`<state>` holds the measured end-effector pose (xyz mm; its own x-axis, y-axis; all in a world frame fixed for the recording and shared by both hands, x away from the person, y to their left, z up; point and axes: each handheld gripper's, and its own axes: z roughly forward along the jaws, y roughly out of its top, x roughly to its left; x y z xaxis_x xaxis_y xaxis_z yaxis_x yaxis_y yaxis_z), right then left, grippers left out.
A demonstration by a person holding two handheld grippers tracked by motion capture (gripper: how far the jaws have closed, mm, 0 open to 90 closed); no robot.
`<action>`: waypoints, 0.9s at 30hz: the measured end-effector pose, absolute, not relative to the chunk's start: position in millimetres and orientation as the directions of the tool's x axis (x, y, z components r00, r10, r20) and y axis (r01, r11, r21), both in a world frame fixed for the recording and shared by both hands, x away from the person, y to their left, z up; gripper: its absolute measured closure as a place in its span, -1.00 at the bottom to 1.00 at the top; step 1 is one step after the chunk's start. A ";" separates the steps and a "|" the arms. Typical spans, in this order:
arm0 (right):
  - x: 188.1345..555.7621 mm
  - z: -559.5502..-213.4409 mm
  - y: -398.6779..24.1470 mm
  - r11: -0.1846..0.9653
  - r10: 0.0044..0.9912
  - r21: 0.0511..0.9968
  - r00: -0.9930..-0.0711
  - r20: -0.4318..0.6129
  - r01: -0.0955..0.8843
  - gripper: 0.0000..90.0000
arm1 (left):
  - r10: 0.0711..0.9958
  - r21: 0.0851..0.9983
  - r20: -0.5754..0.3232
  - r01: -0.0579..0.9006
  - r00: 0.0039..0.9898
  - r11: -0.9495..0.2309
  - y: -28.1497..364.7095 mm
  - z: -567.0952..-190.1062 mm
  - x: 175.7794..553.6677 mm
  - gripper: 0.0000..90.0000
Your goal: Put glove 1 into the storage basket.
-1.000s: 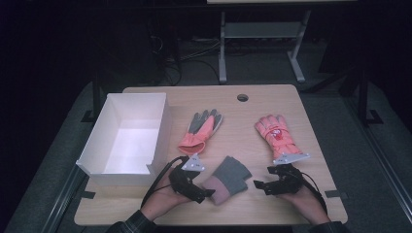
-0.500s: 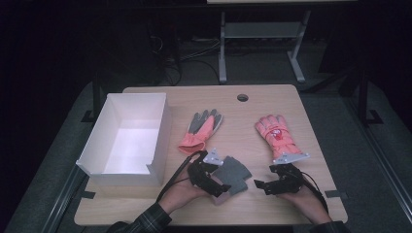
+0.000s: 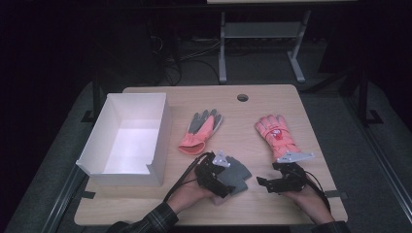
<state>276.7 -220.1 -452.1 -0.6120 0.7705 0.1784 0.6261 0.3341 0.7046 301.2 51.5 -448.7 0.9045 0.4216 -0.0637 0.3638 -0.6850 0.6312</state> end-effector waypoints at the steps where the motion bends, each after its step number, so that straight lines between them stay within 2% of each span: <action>1: 276.9 -452.5 -219.9 0.335 0.769 0.708 -0.615 0.175 0.621 -0.70 | 0.431 0.640 -0.070 0.372 0.900 -0.672 52.9 -448.1 301.5 -0.75; 14: 277.9 -456.3 -215.3 0.344 0.770 0.715 -0.619 0.157 0.609 -0.70 | 0.448 0.611 -0.100 0.410 0.888 -0.677 55.5 -458.0 308.6 -0.76; 17: 278.8 -457.7 -217.1 0.333 0.779 0.716 -0.607 0.157 0.613 -0.69 | 0.463 0.616 -0.151 0.450 0.873 -0.647 56.3 -462.7 309.8 -0.75; 21: 278.1 -458.1 -217.0 0.337 0.780 0.722 -0.609 0.145 0.604 -0.69 | 0.464 0.609 -0.150 0.451 0.873 -0.653 55.4 -462.8 308.9 -0.73; 24: 277.6 -458.4 -215.5 0.339 0.778 0.731 -0.613 0.137 0.593 -0.69 | 0.456 0.605 -0.139 0.439 0.879 -0.664 54.8 -462.1 308.3 -0.67; 27: 277.5 -458.7 -214.0 0.344 0.772 0.737 -0.622 0.130 0.581 -0.69 | 0.429 0.600 -0.140 0.421 0.893 -0.681 53.2 -459.5 306.7 -0.47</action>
<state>277.5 -214.0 -458.7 -0.6222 0.7719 0.1301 0.5812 0.3442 0.7374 306.7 53.2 -459.5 0.8926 0.4286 -0.1397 0.4207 -0.6807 0.5997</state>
